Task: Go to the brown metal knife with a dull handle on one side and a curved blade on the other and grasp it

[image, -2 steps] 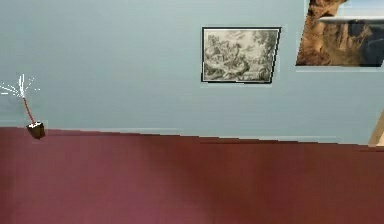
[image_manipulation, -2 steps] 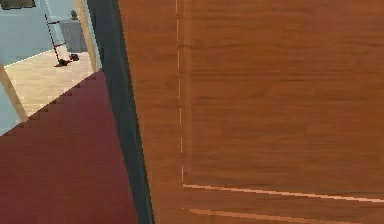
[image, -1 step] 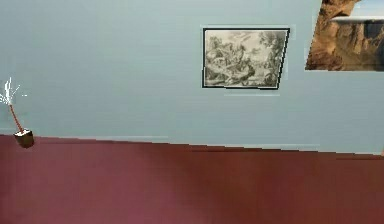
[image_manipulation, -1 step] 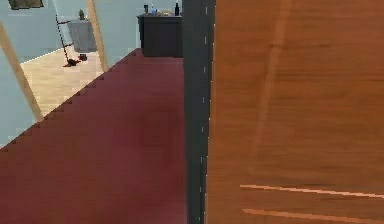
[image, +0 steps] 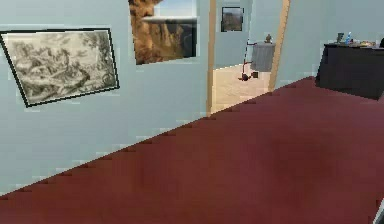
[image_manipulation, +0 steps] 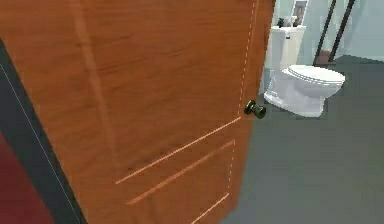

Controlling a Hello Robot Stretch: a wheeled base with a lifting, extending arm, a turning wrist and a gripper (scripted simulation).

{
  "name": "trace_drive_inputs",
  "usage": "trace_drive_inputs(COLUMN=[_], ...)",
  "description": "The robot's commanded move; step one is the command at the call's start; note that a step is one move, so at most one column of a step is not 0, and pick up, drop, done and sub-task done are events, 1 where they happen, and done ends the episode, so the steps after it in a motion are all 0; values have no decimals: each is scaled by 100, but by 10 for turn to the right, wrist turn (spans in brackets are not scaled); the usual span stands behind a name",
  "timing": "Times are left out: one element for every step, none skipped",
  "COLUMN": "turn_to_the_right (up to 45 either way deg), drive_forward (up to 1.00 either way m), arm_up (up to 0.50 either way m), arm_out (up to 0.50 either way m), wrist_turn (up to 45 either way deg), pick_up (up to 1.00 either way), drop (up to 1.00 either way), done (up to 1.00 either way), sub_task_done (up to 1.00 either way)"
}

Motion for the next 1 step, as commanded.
trace_drive_inputs(turn_to_the_right=[0], drive_forward=[45], arm_up=[0], arm_out=[0], wrist_turn=[0], pick_up=[0], drop=[0], done=[0], sub_task_done=[0])
